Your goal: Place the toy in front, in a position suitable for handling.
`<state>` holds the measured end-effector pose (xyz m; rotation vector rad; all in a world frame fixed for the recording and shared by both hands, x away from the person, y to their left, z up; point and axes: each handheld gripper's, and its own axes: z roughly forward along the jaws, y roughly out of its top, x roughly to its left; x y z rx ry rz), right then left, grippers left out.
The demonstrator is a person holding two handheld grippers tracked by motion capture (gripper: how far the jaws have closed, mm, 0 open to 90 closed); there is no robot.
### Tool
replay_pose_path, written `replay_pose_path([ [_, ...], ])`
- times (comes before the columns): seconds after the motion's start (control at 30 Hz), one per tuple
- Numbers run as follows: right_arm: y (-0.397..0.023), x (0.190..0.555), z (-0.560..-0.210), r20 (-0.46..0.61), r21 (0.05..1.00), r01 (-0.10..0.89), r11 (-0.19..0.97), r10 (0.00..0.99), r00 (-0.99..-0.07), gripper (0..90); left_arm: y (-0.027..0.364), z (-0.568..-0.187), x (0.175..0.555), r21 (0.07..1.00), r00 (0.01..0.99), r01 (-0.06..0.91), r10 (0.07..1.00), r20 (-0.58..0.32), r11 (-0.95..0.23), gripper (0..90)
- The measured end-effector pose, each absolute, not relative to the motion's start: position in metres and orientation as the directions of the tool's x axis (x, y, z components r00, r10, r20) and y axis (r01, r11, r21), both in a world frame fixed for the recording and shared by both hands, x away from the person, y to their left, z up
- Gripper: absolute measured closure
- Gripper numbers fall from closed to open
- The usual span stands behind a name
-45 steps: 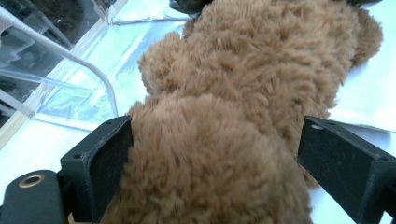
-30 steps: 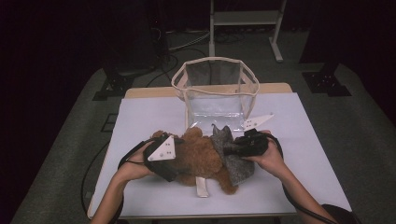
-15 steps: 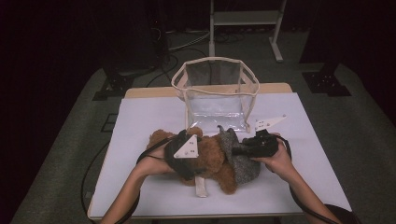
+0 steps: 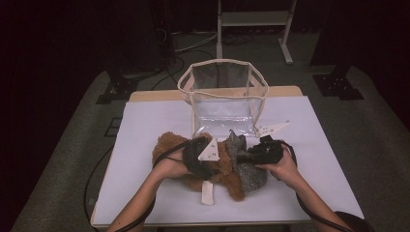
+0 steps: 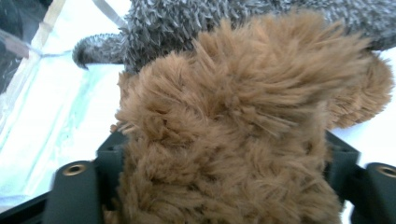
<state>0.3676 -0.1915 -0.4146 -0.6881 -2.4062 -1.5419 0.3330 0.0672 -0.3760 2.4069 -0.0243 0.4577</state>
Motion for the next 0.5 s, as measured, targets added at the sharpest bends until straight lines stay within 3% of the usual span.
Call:
replay_pose_path([
  [0.23,-0.203,0.357,-0.389,0.370,0.843,0.441,0.308,0.265,-0.891,74.4,0.064,-0.353,0.331,0.726,0.970,-0.092,0.104,0.221,-0.682,32.4],
  [0.37,-0.215,0.346,-0.378,0.327,0.856,0.408,0.317,0.278,-0.903,74.1,0.054,-0.352,0.331,0.727,0.975,-0.103,0.075,0.208,-0.679,31.5],
  [0.5,-0.225,0.343,-0.390,0.354,0.853,0.439,0.281,0.307,-0.883,74.1,0.044,-0.359,0.336,0.708,0.975,-0.084,0.088,0.203,-0.702,18.7],
])
